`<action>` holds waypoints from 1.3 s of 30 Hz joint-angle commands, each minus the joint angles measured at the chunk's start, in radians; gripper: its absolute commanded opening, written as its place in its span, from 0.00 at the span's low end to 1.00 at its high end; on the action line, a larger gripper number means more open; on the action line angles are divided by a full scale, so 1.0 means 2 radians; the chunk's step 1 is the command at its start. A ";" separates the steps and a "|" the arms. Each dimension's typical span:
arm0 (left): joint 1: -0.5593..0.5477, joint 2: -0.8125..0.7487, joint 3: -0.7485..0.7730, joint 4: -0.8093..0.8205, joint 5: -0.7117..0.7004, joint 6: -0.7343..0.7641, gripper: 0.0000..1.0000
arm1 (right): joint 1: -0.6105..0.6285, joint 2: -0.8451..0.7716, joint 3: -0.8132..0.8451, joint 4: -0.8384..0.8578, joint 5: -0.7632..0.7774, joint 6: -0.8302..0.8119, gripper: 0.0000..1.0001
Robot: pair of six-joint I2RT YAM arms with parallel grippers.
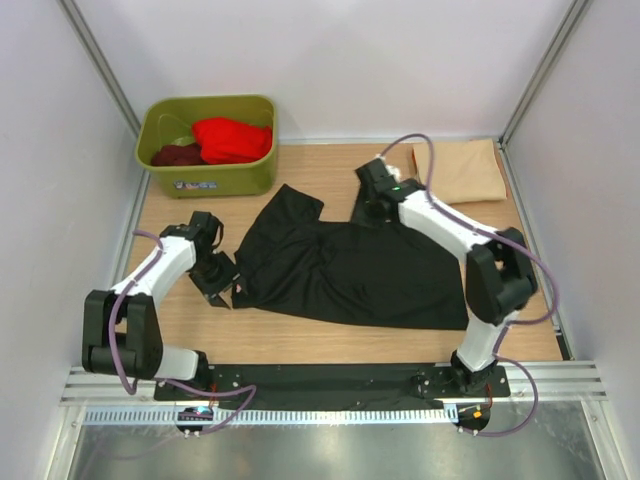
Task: Fold and stack the t-shirts
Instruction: Fold the tshirt
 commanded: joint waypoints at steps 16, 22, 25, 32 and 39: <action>-0.004 0.039 -0.001 0.051 0.008 0.002 0.54 | -0.204 -0.233 -0.199 -0.266 0.061 0.080 0.39; -0.005 0.063 -0.006 0.063 0.002 0.004 0.50 | -0.209 -0.240 -0.238 -0.265 0.064 0.092 0.37; -0.005 0.076 0.002 0.061 -0.002 0.011 0.42 | -0.213 -0.247 -0.262 -0.256 0.074 0.097 0.35; -0.005 0.088 0.036 0.035 -0.038 0.034 0.00 | -0.227 -0.230 -0.305 -0.217 0.100 0.096 0.31; -0.005 0.097 0.047 -0.001 -0.062 0.064 0.00 | -0.237 -0.204 -0.323 -0.207 0.139 0.077 0.30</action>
